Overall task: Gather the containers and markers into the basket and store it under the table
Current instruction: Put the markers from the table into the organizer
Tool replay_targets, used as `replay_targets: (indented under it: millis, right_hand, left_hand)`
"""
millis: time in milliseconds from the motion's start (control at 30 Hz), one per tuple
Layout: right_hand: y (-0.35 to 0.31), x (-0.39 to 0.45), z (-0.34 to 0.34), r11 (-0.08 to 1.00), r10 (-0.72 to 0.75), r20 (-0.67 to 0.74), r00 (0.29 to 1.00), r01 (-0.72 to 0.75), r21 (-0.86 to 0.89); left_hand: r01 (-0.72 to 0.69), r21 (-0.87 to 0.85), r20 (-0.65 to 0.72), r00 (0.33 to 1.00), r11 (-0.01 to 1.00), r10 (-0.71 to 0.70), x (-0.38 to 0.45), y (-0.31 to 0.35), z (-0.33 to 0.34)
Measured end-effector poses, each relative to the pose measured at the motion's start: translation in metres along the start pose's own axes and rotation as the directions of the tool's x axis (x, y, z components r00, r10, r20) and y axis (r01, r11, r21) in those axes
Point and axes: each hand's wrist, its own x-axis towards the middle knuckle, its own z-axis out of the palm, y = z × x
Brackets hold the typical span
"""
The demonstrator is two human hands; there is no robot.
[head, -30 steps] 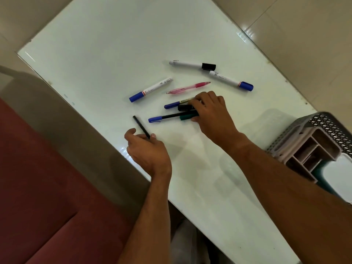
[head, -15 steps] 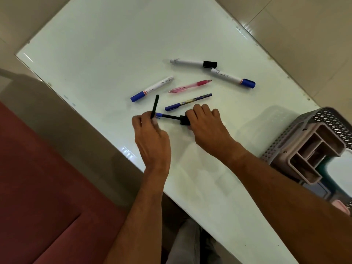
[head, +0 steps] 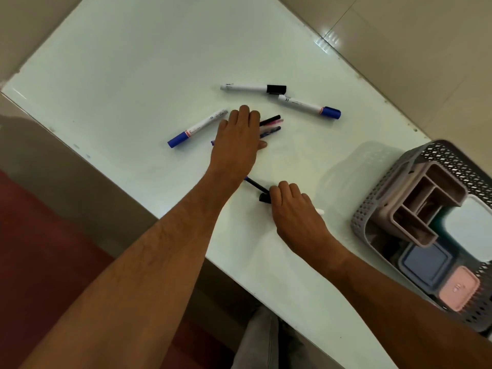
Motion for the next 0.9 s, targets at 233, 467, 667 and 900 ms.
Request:
replay_targets:
  millis: [233, 467, 667, 900]
  right_hand:
    - [0.010, -0.024, 0.003, 0.994, 0.088, 0.053, 0.995, -0.091, 0.055]
    - [0.019, -0.044, -0.005, 0.784, 0.327, 0.102, 0.940, -0.330, 0.525]
    - [0.035, -0.089, -0.036, 0.194, 0.456, 0.182, 0.871, -0.296, 0.935]
    - [0.068, -0.119, -0.056, -0.218, 0.556, 0.163, 0.815, -0.046, 0.975]
  left_hand:
    - [-0.011, 0.022, 0.022, 1.000, 1.000, 0.010, -0.020, 0.015, 0.013]
    - [0.258, -0.432, -0.037, 0.953, 0.865, -0.302, -0.034, 0.035, -0.007]
    - [0.200, -0.749, -0.080, 0.919, 0.631, -0.386, -0.056, 0.088, -0.023]
    - [0.018, -0.994, -0.015, 0.955, 0.109, -0.296, -0.067, 0.158, -0.042]
